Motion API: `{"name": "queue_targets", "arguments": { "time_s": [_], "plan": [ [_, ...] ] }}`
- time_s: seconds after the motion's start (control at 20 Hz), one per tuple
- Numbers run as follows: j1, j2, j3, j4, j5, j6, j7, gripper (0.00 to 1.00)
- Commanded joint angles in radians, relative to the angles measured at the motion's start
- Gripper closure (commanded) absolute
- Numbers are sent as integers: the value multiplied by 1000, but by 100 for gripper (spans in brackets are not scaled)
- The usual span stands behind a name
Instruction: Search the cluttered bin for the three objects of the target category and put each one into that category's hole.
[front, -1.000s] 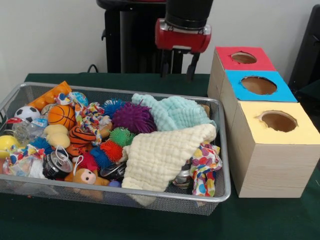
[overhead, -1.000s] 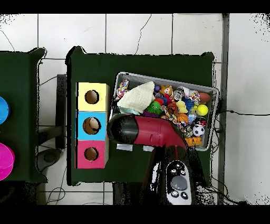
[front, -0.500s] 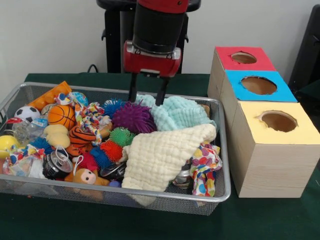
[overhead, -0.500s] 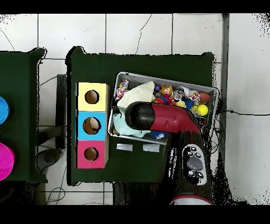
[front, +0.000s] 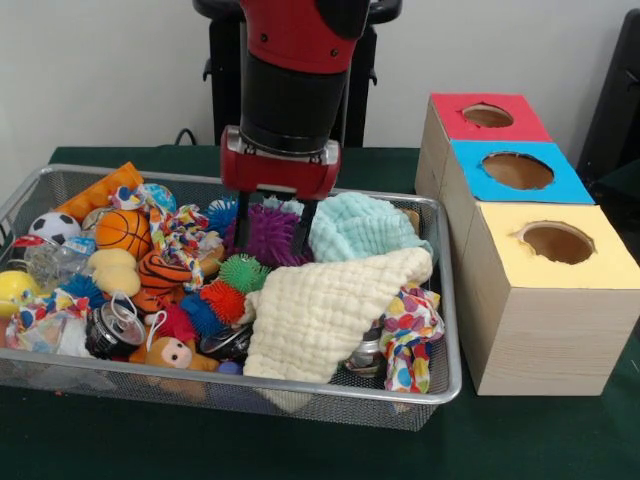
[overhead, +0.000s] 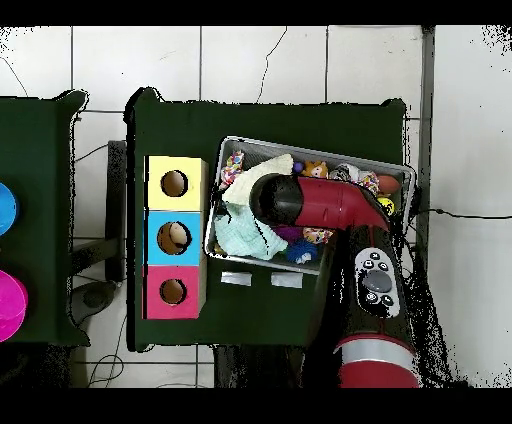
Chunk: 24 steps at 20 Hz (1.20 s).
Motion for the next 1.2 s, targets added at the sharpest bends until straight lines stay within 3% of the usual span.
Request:
{"name": "queue_targets", "arguments": {
  "time_s": [0.05,0.85,1.2],
  "plan": [
    [-47,97,125,-118,-59,52,-94,0],
    [-130,168,194,-224,-140,51,-146,0],
    [-176,195,238,-233,-179,30,-167,0]
  ]
}}
